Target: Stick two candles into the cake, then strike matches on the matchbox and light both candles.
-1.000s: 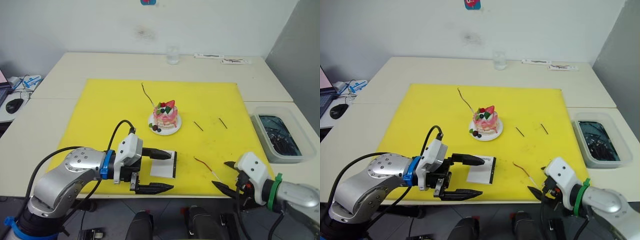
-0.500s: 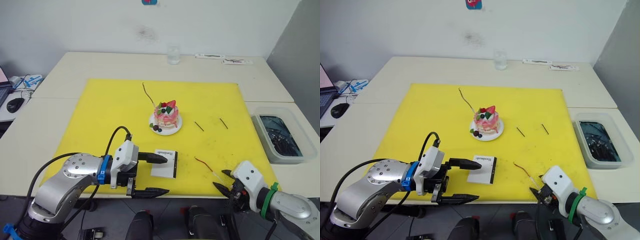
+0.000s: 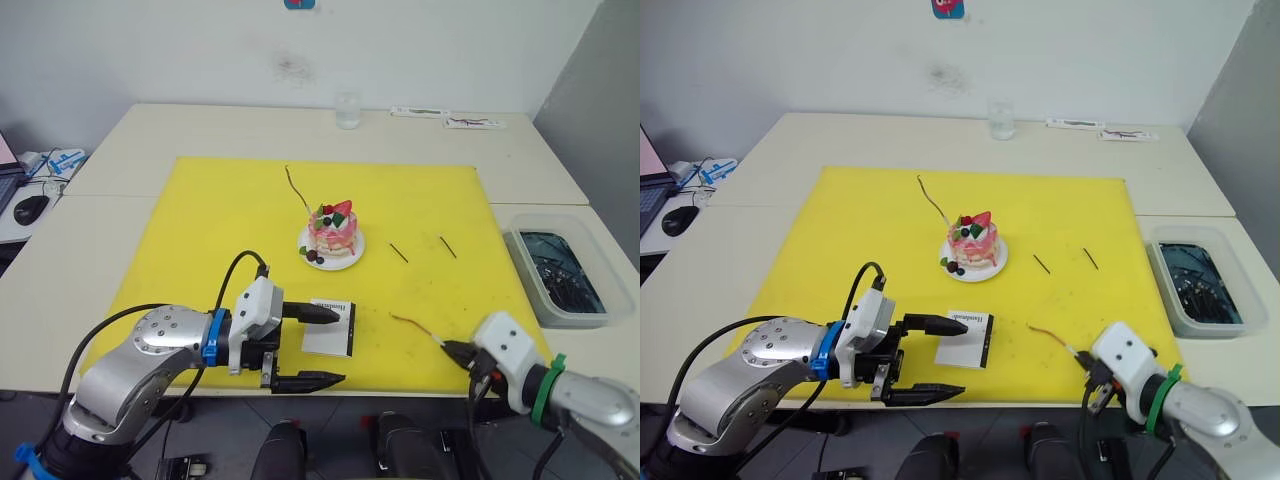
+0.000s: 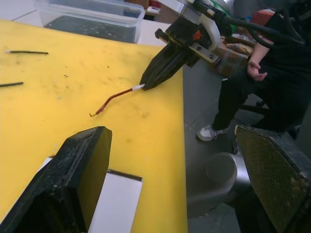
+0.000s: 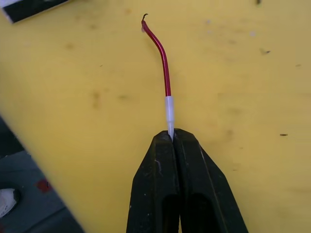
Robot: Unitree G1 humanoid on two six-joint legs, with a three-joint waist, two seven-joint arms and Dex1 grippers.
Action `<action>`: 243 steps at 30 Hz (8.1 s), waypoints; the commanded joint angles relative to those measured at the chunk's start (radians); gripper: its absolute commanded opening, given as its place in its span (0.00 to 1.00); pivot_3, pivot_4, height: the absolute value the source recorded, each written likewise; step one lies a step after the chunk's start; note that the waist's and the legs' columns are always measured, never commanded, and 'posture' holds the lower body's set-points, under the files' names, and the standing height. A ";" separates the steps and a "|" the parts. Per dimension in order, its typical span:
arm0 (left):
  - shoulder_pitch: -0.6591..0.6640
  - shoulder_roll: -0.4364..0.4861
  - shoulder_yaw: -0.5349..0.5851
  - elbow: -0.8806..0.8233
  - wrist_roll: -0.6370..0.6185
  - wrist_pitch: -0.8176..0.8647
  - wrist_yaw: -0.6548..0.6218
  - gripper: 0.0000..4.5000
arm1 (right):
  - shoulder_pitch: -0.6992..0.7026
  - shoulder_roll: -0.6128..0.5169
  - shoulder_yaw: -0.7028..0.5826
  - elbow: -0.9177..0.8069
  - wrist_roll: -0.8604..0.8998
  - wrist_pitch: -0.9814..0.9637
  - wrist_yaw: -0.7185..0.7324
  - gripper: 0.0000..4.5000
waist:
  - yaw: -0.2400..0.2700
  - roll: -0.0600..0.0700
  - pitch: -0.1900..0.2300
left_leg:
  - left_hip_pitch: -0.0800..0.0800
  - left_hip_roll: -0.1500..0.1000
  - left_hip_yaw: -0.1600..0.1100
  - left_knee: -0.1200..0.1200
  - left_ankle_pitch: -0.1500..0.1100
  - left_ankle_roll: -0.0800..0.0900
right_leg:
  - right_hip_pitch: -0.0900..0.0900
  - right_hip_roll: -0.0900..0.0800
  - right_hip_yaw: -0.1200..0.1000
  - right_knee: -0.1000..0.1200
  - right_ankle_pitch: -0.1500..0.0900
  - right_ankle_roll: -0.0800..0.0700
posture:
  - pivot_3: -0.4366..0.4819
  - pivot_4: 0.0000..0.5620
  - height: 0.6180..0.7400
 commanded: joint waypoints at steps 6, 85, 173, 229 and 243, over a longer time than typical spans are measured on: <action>-0.056 -0.052 0.017 -0.017 -0.092 0.097 0.091 1.00 | -0.020 0.026 -0.073 0.011 0.063 0.024 0.019 0.01 | 0.000 0.000 0.000 | 0.000 0.000 0.000 -0.001 0.000 0.000 | 0.000 0.000 0.000 0.001 0.000 0.000 | 0.48 0.27 1.00; -0.060 -0.086 -0.227 -0.115 0.158 -0.003 0.118 1.00 | -0.423 -0.551 0.228 0.263 0.064 0.357 0.386 0.38 | 0.000 0.001 0.000 | 0.001 -0.001 0.001 0.001 0.000 0.000 | 0.001 0.000 0.001 0.002 0.001 0.001 | 0.48 0.27 1.00; -0.077 -0.143 0.213 -0.036 0.014 0.068 0.488 1.00 | -0.782 0.782 0.220 1.252 -0.151 -0.945 0.067 0.01 | -0.011 0.002 0.000 | 0.004 -0.001 -0.002 0.000 0.000 0.000 | 0.002 0.002 0.001 0.007 0.005 0.005 | 0.48 0.27 1.00; -0.277 -0.075 0.251 0.507 -0.610 1.064 0.593 1.00 | -0.673 0.046 0.518 0.377 -0.146 -0.147 0.391 0.02 | -0.021 0.002 0.001 | 0.001 -0.002 -0.004 -0.001 0.000 0.000 | 0.001 0.001 -0.001 0.005 0.001 0.000 | 0.48 0.27 1.00; -0.287 -0.137 0.212 0.519 -0.524 1.060 0.565 1.00 | -0.724 0.130 0.635 0.477 -0.246 -0.190 0.402 0.02 | -0.015 0.002 0.001 | 0.001 -0.003 -0.004 0.000 0.000 0.000 | 0.002 0.000 -0.001 0.005 0.002 0.000 | 0.48 0.27 1.00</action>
